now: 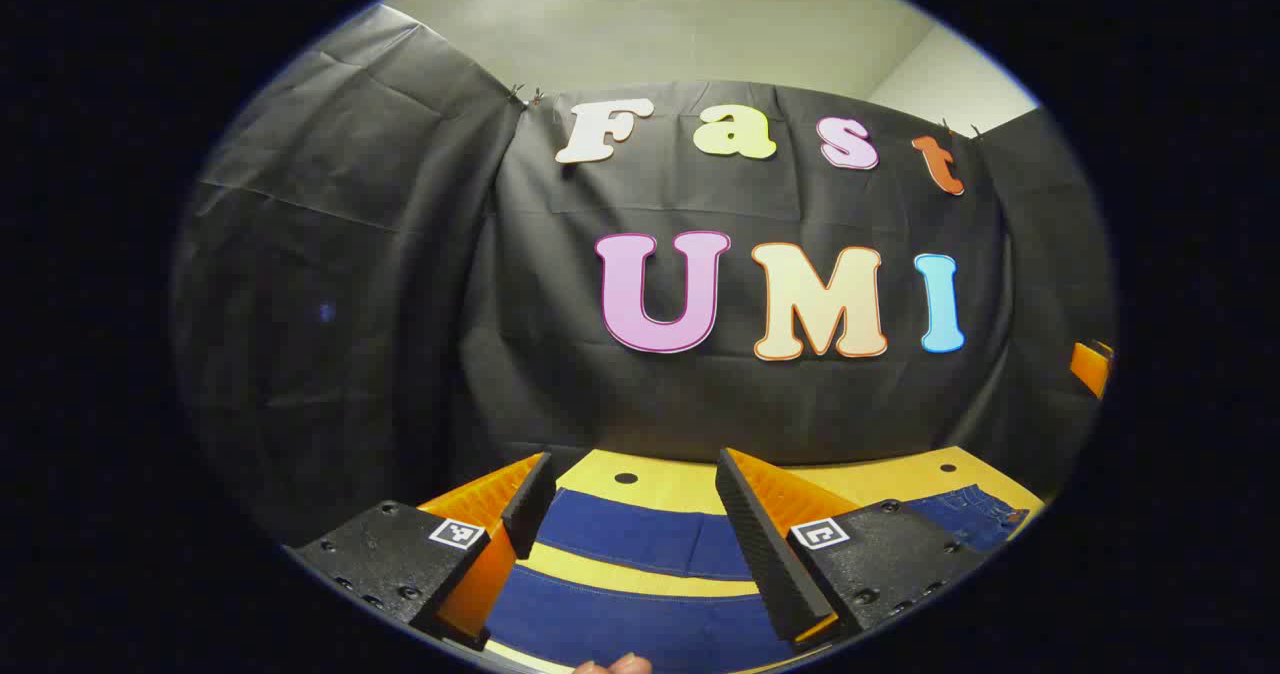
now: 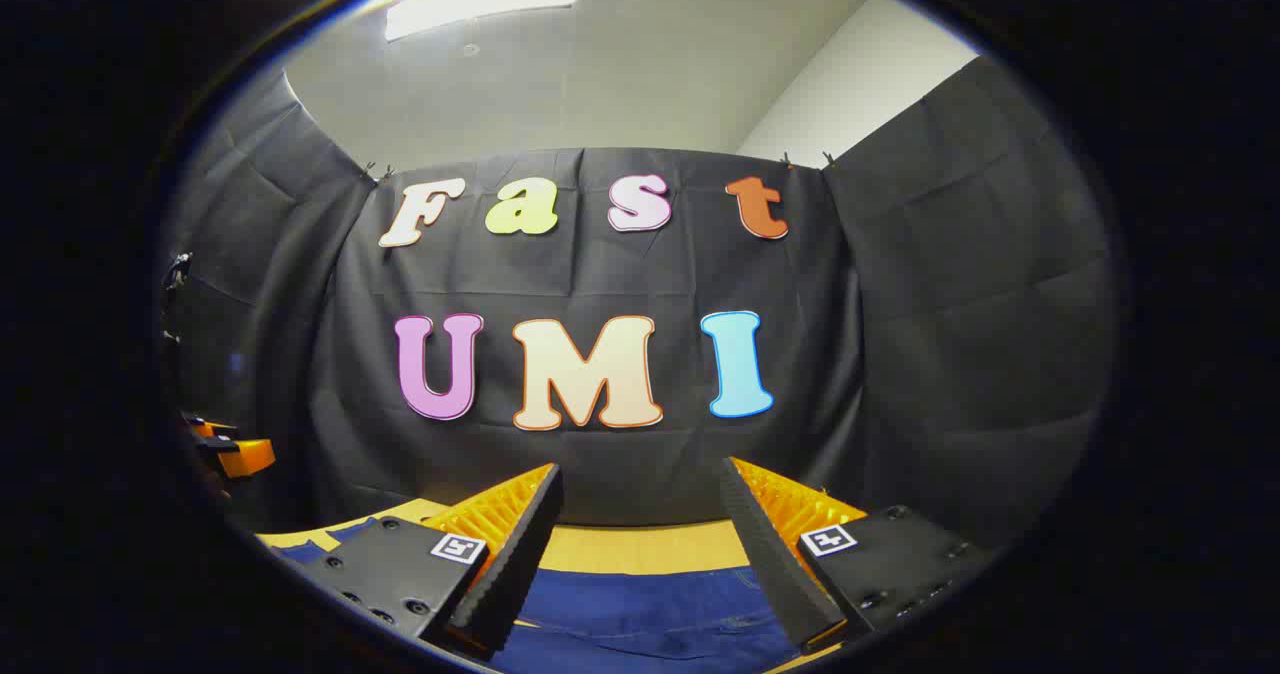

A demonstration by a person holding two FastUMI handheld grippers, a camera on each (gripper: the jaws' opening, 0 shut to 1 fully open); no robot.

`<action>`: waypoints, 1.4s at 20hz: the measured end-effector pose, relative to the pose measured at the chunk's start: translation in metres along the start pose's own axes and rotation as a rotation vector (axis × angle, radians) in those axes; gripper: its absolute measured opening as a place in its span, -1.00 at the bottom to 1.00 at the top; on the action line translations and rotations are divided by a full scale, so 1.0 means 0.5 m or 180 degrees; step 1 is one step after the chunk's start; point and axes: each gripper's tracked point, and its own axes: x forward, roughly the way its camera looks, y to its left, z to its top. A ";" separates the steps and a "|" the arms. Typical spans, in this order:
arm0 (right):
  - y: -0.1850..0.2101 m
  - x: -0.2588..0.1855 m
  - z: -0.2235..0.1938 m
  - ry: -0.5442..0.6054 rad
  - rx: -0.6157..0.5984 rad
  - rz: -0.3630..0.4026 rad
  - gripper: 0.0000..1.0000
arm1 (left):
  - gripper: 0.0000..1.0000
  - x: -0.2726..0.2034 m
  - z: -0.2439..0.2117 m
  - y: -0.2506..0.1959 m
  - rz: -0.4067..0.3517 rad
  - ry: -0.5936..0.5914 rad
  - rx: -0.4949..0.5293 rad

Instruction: Grasp the waist and the cuffs of the jeans and fold them to make the two legs overlap; first hold the waist and fold one-third of the jeans toward the cuffs, then hold the cuffs and fold the remaining one-third in the same direction to finish folding.

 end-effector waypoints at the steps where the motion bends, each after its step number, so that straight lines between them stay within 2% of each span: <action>1: -0.001 0.003 0.000 -0.0001 0.0018 -0.0005 0.92 | 0.90 0.000 0.003 0.000 0.0006 -0.0017 0.0004; 4: -0.008 0.008 0.003 -0.0027 0.0042 -0.0034 0.92 | 0.87 -0.001 0.015 -0.002 0.0012 -0.0072 0.0042; 5: -0.009 0.008 0.002 -0.0020 0.0038 -0.0033 0.90 | 0.93 -0.002 0.016 0.000 0.0015 -0.0087 0.0046; 6: -0.012 0.008 0.000 -0.0022 0.0029 -0.0030 0.92 | 0.87 -0.002 0.018 -0.001 0.0005 -0.0092 0.0046; 8: -0.014 0.008 -0.004 -0.0014 0.0006 -0.0024 0.96 | 0.87 -0.005 0.011 0.004 0.0022 -0.0080 0.0067; 16: -0.012 0.011 -0.019 0.0041 -0.0017 0.0003 0.93 | 0.87 -0.003 -0.015 0.023 0.0065 0.0022 0.0112; 20: -0.039 0.010 -0.043 0.0130 -0.0187 0.0026 0.94 | 0.87 -0.005 -0.041 0.027 -0.0073 0.0106 0.0468; 22: -0.064 0.008 -0.047 0.0150 -0.0255 -0.0013 0.99 | 0.97 -0.004 -0.057 0.036 -0.0155 0.0160 0.0699; 24: -0.087 0.008 -0.057 0.0197 -0.0272 -0.0063 0.96 | 0.84 -0.004 -0.078 0.041 -0.0253 0.0252 0.0883; 27: -0.112 0.006 -0.059 0.0225 -0.0266 -0.0120 0.96 | 1.00 -0.003 -0.119 0.051 -0.0438 0.0394 0.1335; 28: -0.120 0.006 -0.062 0.0226 -0.0284 -0.0137 0.97 | 0.89 -0.004 -0.130 0.056 -0.0492 0.0440 0.1495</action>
